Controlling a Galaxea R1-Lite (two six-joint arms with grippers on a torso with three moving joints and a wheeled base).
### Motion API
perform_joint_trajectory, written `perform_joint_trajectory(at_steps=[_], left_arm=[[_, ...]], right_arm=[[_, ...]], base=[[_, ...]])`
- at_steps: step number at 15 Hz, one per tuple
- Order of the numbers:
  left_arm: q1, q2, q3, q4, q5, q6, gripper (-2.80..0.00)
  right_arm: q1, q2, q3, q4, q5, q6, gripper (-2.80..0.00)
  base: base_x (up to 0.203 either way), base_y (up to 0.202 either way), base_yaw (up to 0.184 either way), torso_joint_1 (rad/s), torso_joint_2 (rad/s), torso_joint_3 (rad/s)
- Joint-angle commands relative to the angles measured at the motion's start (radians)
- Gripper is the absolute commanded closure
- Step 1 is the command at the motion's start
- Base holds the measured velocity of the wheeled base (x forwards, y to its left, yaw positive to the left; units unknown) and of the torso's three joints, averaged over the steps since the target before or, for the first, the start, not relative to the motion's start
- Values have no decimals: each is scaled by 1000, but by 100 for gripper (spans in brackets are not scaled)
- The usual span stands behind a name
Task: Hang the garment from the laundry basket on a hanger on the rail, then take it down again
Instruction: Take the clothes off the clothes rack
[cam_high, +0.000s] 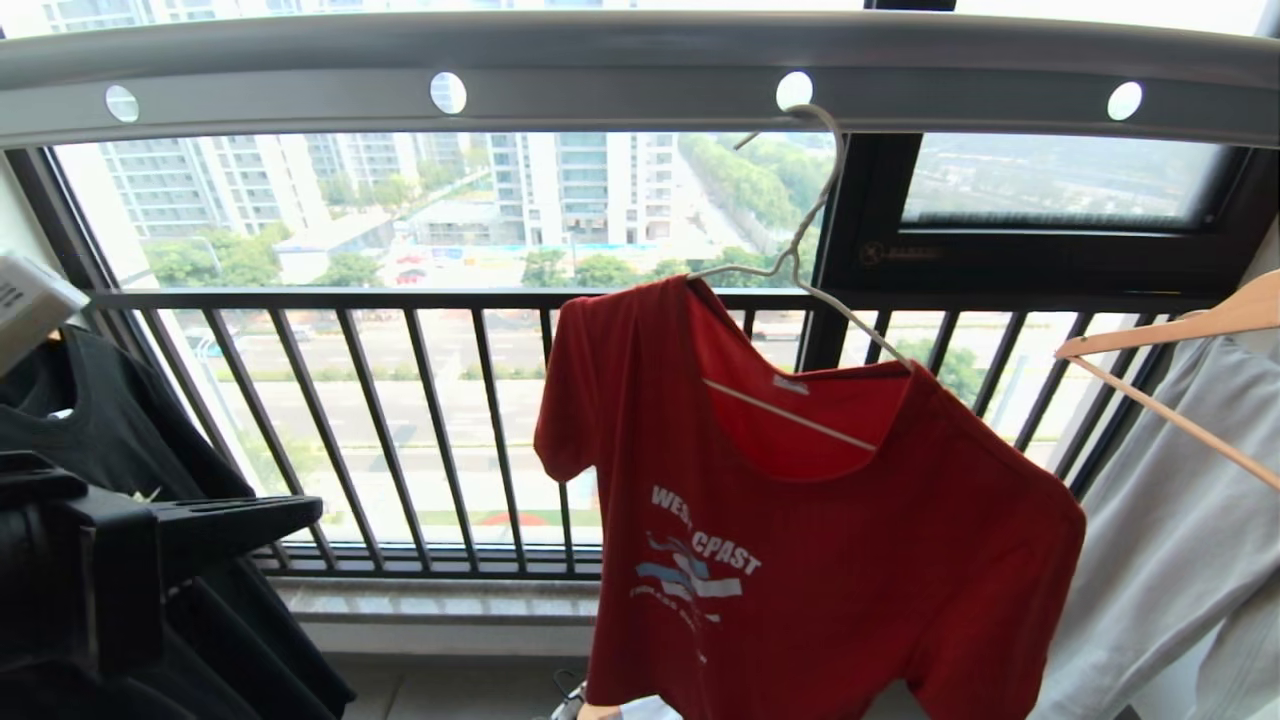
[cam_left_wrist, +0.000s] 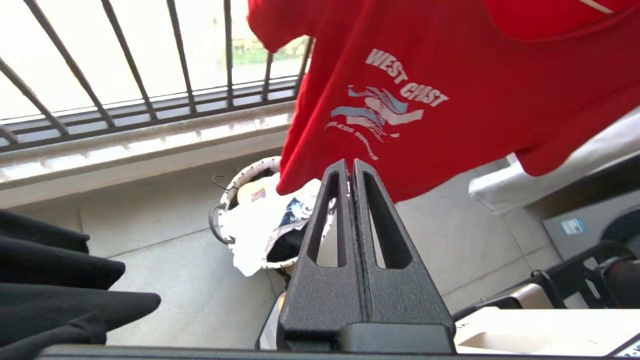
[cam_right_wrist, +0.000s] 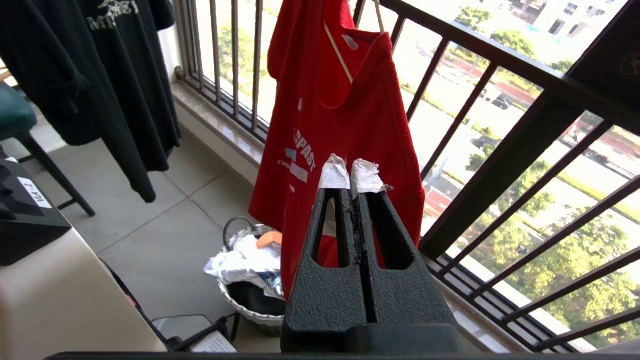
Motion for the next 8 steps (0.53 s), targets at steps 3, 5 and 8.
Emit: perform_joint_trajectory(at_steps=[3,5,8], left_arm=[[224,-224,87,1,79,-10,0],[307,-345,113,3,87,-11,0],[389,-532,140,29,89,-9,0]], right_arm=[[-4,-195,42,10,-47,240,0],[-43,-250,67,35,-56,327,0],[-221,-333,64,164,-27,320,0]], base=[[0,0,0,0,0,0],[0,0,0,0,0,0],[0,0,0,0,0,0]])
